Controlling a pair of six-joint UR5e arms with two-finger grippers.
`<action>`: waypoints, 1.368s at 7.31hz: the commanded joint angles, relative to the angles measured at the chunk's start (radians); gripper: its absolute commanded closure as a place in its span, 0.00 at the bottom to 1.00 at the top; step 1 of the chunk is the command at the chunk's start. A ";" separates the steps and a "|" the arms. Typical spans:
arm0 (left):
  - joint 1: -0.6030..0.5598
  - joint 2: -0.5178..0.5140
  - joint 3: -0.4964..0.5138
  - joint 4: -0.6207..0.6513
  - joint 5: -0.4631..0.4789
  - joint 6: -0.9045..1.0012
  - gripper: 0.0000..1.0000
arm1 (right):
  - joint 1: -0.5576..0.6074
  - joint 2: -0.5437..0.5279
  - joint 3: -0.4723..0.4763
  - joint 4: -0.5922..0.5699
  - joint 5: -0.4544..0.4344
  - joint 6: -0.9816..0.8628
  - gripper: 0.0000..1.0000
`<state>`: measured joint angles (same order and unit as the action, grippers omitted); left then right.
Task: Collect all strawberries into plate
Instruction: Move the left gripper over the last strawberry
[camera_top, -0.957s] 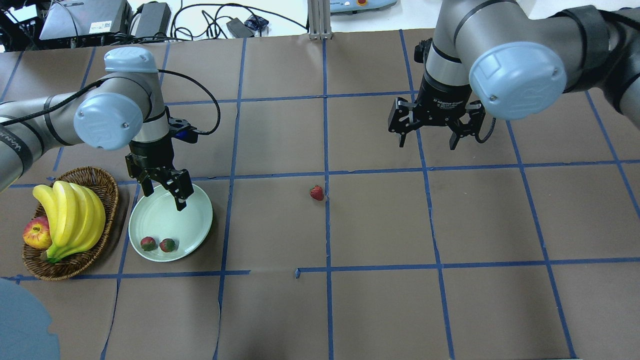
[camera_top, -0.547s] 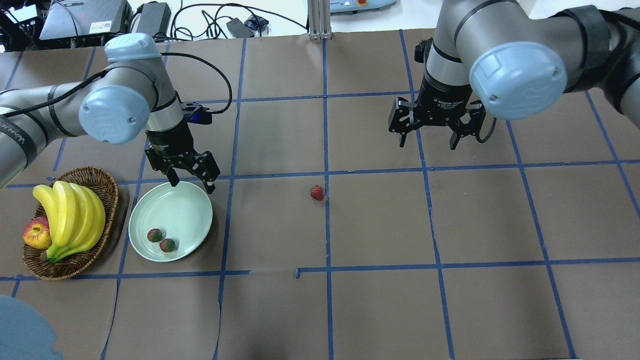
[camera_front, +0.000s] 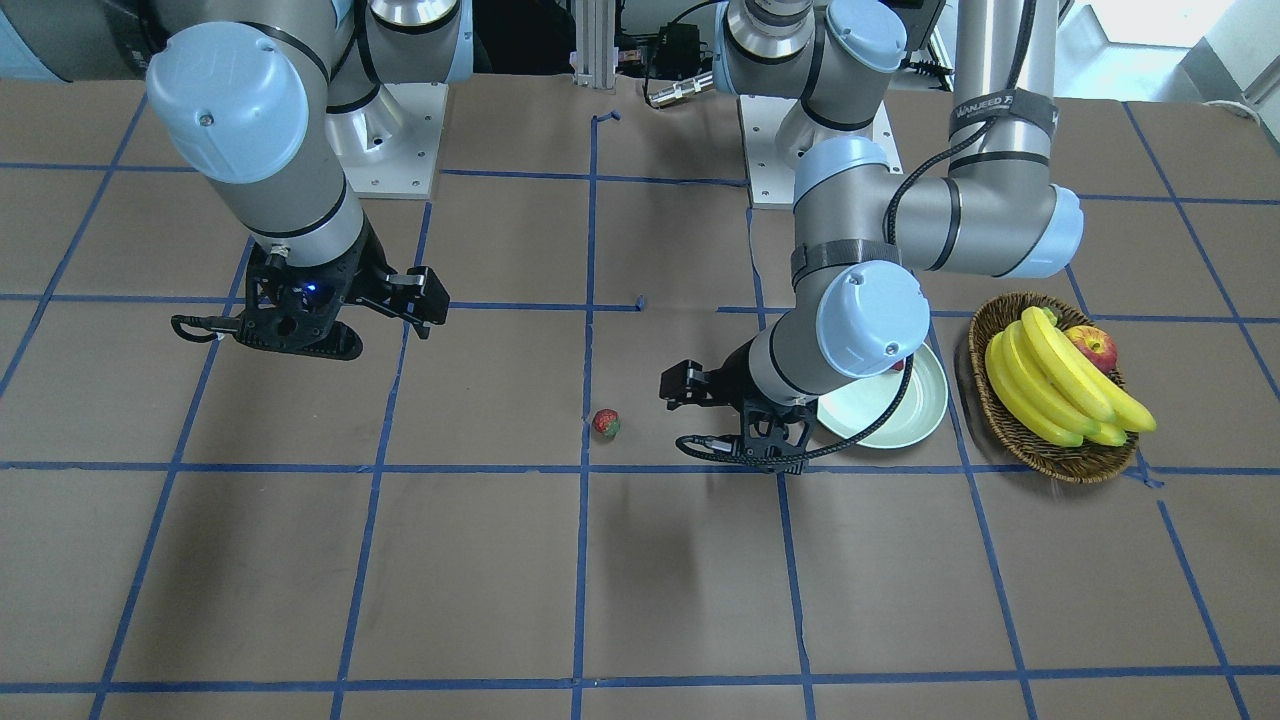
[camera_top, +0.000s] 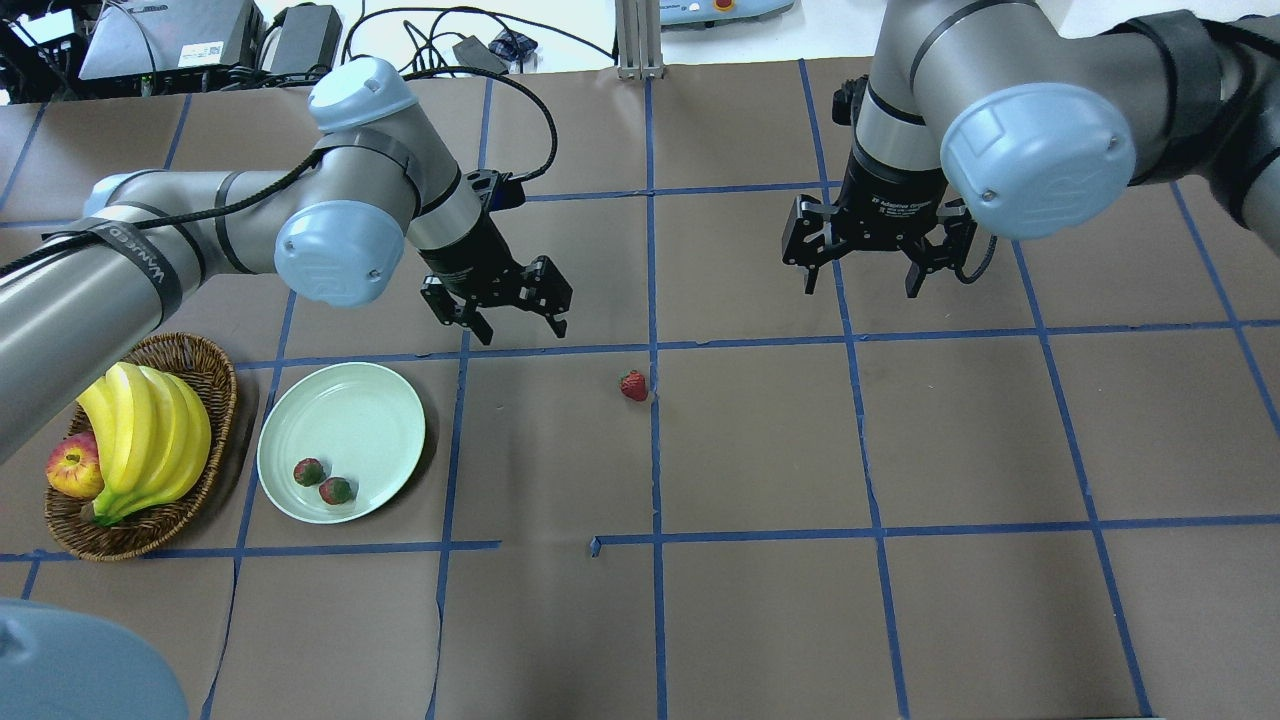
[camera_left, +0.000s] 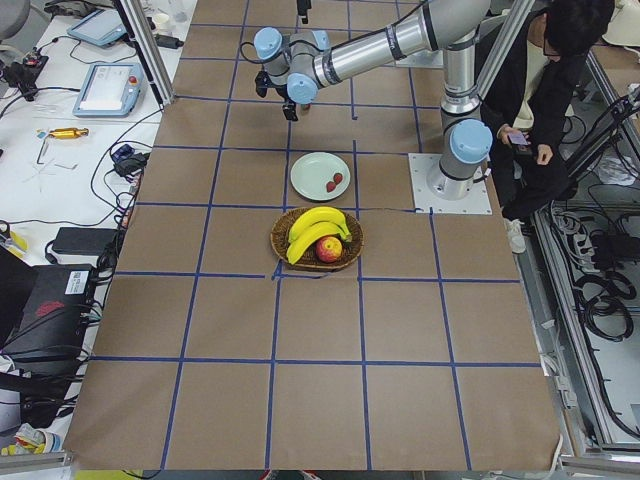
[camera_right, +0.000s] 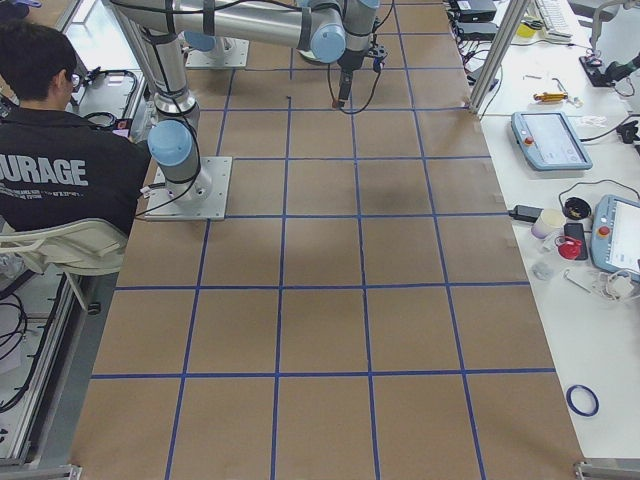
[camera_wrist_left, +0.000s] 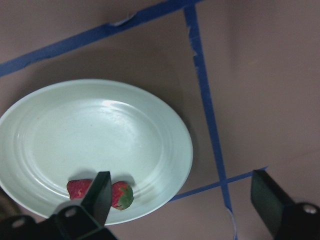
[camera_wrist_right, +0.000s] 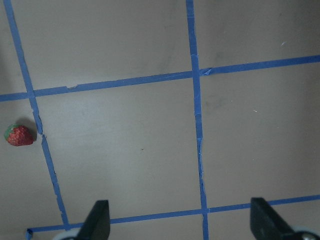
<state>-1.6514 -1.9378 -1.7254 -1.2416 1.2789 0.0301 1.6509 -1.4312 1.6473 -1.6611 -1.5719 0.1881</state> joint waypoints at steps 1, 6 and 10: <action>-0.063 -0.056 -0.002 0.042 -0.067 -0.094 0.00 | -0.003 -0.002 -0.001 0.001 -0.010 -0.009 0.00; -0.123 -0.144 -0.003 0.099 -0.112 -0.256 0.05 | -0.017 -0.008 0.000 0.020 -0.008 -0.006 0.00; -0.131 -0.168 -0.003 0.116 -0.112 -0.254 0.62 | -0.017 -0.008 0.012 0.009 -0.008 -0.004 0.00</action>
<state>-1.7796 -2.0990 -1.7291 -1.1320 1.1677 -0.2247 1.6337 -1.4377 1.6553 -1.6480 -1.5800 0.1829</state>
